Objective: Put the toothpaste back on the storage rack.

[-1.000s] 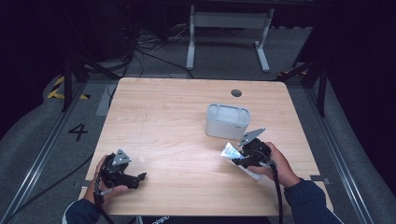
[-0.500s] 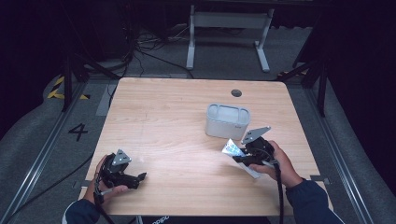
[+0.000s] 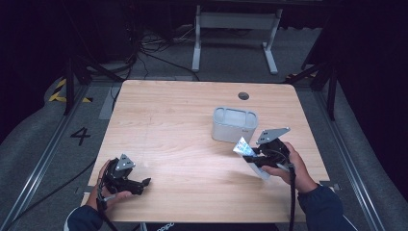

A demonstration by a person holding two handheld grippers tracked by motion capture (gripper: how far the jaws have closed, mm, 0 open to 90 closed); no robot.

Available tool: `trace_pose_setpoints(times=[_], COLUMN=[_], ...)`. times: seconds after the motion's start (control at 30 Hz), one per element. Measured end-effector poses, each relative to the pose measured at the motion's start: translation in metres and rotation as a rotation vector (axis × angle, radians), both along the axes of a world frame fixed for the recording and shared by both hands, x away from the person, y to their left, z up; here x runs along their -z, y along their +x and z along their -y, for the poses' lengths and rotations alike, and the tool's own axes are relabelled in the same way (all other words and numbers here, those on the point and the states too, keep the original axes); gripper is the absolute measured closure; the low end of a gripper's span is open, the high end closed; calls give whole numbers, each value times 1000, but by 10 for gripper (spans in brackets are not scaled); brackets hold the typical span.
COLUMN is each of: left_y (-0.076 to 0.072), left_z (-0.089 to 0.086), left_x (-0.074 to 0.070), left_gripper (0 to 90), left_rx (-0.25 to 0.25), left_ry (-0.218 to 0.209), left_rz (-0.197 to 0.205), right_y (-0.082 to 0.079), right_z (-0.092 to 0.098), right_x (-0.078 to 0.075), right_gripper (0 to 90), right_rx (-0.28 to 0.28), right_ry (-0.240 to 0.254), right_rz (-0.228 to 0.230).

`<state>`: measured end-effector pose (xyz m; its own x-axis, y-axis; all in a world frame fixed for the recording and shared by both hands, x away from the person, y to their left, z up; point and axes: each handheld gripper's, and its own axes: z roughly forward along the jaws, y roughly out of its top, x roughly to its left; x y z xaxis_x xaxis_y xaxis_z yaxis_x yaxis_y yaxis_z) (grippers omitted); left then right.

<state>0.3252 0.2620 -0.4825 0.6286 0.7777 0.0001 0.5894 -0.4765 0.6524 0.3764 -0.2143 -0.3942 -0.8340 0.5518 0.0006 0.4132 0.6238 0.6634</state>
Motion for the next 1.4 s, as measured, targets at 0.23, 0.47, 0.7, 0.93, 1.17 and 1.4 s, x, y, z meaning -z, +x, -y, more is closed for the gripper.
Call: trace_pose_setpoints(times=[0.23, 0.47, 0.7, 0.93, 1.17, 1.4], left_y=[0, 0, 0, 0, 0, 0], left_z=[0, 0, 0, 0, 0, 0], left_x=[0, 0, 0, 0, 0, 0], left_gripper=[4, 4, 4, 4, 4, 4], left_rx=[-1, 0, 0, -1, -2, -1], left_ry=[-2, 0, 0, -1, -2, -1], left_rz=[2, 0, 0, 2, 3, 2], right_y=[-3, -4, -8, -9, -10, -11], right_z=[1, 4, 5, 6, 8, 10], right_x=[-5, -9, -14, -18, -22, -27], right_gripper=[662, 661, 661, 661, 660, 658], right_rx=[1, 5, 6, 8, 15, 20], right_ry=[34, 63, 97, 122, 157, 180], right_rz=[31, 71, 107, 130, 155, 174])
